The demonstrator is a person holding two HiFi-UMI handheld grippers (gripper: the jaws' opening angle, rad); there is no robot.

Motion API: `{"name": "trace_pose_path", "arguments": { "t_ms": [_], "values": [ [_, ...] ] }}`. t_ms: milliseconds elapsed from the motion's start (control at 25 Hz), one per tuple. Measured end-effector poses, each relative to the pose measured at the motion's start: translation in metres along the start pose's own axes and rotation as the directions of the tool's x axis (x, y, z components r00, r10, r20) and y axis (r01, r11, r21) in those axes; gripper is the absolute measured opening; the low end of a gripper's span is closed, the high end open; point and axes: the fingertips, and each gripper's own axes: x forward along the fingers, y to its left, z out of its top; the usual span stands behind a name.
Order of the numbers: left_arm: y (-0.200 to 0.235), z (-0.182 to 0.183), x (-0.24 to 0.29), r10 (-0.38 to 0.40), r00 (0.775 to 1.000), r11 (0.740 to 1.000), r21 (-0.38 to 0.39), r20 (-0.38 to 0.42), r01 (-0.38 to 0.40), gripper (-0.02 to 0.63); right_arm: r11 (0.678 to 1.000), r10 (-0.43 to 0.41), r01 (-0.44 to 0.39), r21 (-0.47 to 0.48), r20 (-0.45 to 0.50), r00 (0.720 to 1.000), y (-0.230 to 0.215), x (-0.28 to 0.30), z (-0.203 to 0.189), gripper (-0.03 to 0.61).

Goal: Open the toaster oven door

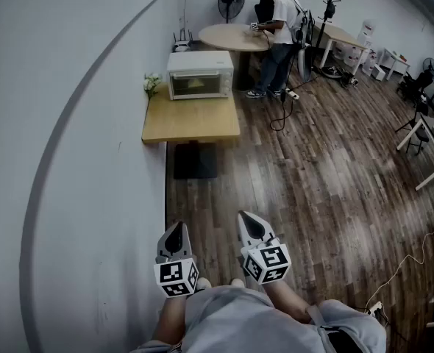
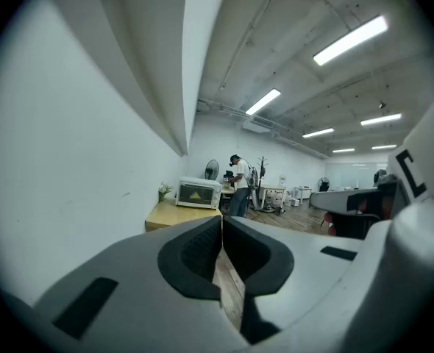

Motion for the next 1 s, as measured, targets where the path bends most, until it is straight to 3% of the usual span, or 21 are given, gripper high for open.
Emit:
{"name": "trace_pose_path", "arguments": {
  "t_ms": [600,1000],
  "values": [
    [-0.032,-0.003,0.007,0.039,0.999,0.999,-0.004,0.003,-0.039,0.005,0.998,0.056,-0.055,-0.036,0.018,0.998,-0.024,-0.015,0.01,-0.002],
    [-0.064,-0.013,0.032,0.018,1.0,1.0,0.01,-0.015,-0.018,0.005,1.0,0.026,-0.026,-0.016,0.0,1.0,-0.065,-0.019,0.0,-0.002]
  ]
}}
